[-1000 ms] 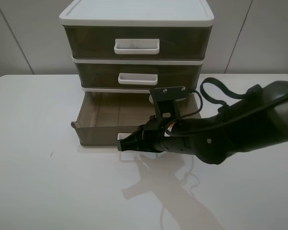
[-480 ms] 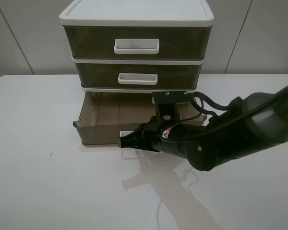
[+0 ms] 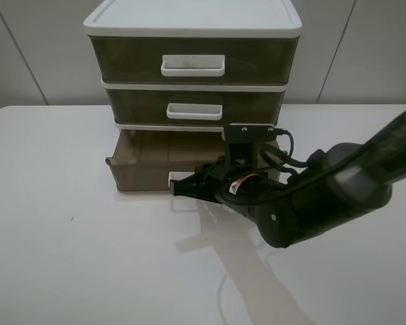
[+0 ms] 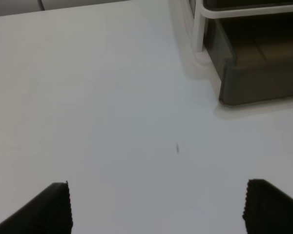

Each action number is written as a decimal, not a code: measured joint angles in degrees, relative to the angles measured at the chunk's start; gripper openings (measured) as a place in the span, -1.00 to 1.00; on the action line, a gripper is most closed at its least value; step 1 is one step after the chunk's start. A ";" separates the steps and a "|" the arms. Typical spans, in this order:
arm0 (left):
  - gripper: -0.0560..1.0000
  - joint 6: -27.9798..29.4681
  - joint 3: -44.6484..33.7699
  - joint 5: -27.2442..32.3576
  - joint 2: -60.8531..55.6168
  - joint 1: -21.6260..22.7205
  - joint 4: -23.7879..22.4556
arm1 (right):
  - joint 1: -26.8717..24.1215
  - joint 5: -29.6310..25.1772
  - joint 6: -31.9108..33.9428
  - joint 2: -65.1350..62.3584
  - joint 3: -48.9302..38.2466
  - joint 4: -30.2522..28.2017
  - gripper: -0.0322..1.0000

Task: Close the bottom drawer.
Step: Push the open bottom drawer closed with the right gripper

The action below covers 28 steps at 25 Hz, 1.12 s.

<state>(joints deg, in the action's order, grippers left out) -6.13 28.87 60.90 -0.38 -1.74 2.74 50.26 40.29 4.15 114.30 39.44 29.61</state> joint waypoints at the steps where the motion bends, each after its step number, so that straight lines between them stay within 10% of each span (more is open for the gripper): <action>1: 0.47 0.00 0.00 0.00 0.00 0.00 0.00 | 0.00 0.52 0.00 0.45 0.13 0.08 -0.90; 14: 0.47 0.00 0.00 0.00 0.00 0.00 0.00 | 0.00 2.06 0.00 6.08 7.33 1.67 -0.90; 28: 0.47 0.00 0.00 0.00 0.00 0.00 0.00 | 0.00 15.19 -0.76 11.27 7.91 4.50 -0.90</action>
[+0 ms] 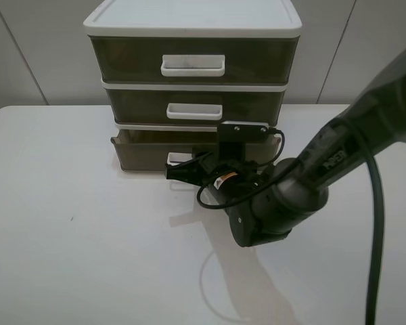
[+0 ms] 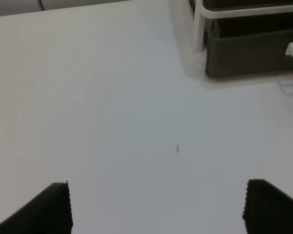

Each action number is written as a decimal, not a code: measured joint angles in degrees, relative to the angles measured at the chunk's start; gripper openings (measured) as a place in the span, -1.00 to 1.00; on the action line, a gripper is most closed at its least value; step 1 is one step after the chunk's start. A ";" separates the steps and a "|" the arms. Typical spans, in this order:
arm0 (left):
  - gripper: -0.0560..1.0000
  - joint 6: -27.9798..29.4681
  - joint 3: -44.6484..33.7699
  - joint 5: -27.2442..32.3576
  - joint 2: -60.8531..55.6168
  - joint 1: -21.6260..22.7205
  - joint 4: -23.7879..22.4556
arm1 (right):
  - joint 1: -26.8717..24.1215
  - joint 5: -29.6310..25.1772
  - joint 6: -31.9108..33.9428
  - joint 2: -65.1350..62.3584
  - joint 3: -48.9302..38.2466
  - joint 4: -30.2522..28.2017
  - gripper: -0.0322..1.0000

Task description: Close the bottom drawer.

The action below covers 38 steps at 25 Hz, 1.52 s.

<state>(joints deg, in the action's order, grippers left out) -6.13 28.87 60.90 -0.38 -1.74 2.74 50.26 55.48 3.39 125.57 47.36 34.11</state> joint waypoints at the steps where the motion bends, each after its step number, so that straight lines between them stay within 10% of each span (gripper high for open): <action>1: 0.47 0.00 0.00 0.00 0.00 0.00 0.00 | 0.00 0.38 -0.15 0.19 0.18 0.25 -0.90; 22: 0.47 0.00 0.00 0.00 0.00 0.00 0.00 | 0.09 0.53 -0.62 3.59 7.29 1.99 -0.90; 33: 0.47 0.00 0.00 0.00 0.00 0.00 0.00 | 2.33 -2.34 -0.72 -10.36 -8.51 -0.65 -0.88; 38: 0.47 0.00 0.00 0.00 0.00 0.00 0.00 | -0.25 -17.88 -1.30 -22.69 -16.22 -1.69 -0.22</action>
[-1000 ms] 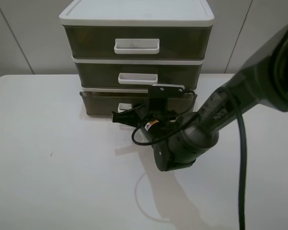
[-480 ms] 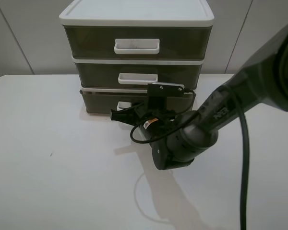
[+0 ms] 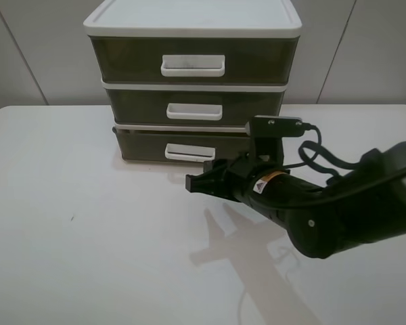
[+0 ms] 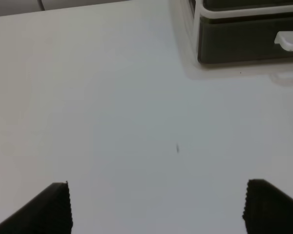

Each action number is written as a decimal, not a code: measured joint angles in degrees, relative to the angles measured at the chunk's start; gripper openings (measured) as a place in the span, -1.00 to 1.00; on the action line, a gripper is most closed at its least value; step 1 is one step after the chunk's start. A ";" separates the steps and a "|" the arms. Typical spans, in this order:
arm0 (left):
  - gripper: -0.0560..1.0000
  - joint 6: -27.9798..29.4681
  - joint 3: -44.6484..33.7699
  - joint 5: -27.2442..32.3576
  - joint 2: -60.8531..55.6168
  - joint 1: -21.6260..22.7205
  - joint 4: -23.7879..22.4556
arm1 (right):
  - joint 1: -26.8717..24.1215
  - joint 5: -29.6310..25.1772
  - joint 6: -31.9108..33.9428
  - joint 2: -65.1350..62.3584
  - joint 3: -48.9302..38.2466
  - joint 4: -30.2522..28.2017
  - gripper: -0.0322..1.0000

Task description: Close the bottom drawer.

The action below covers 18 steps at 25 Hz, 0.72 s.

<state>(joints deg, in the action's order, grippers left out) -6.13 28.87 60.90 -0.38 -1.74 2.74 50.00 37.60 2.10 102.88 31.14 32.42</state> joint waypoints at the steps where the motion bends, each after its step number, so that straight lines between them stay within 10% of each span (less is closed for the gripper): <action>1: 0.47 0.00 0.00 0.00 0.00 0.00 0.00 | -1.08 -2.54 -0.30 -2.59 -1.16 0.00 0.03; 6: 0.47 0.00 0.00 0.00 0.00 0.00 0.00 | -9.28 -22.05 -1.10 -15.86 -4.21 -0.77 0.60; 18: 0.47 0.00 0.00 0.00 0.00 0.00 0.00 | -42.30 -66.08 -3.18 -55.47 -2.49 -15.33 0.65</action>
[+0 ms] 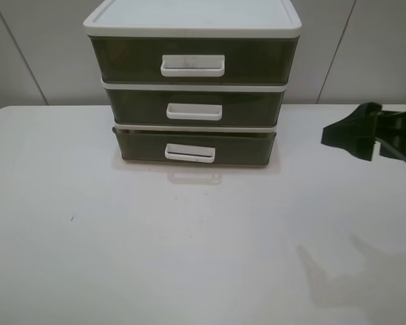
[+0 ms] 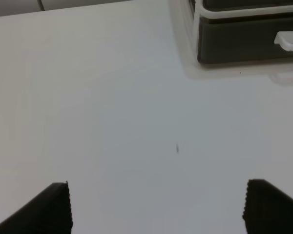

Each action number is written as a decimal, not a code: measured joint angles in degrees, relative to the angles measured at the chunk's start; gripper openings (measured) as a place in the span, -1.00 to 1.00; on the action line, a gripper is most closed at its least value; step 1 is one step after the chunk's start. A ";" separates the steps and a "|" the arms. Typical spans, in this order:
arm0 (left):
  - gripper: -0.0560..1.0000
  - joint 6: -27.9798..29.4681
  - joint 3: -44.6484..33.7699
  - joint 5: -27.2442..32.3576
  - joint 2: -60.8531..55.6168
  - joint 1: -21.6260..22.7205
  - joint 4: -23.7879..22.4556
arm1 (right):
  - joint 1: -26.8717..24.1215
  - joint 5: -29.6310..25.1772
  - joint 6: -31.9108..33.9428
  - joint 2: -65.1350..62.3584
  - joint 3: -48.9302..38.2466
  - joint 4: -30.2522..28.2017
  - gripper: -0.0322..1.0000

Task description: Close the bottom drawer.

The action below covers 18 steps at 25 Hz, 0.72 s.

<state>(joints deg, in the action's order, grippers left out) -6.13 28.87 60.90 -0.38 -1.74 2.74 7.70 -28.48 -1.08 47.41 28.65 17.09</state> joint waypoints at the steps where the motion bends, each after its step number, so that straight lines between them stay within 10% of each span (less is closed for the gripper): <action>1: 0.47 0.00 0.00 0.00 0.00 0.00 0.00 | -2.54 -3.11 0.00 -3.46 0.91 -2.04 0.65; 10: 0.47 0.00 0.00 0.00 0.00 0.00 0.00 | -12.13 -27.29 1.08 -23.14 7.83 -12.81 0.65; 18: 0.47 0.00 0.00 0.00 0.00 0.00 0.00 | -12.13 -29.04 1.08 -33.64 7.83 -12.81 0.65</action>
<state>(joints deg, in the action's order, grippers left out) -6.13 28.87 60.90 -0.38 -1.74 2.74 -4.42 -57.52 0.00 13.77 36.48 4.29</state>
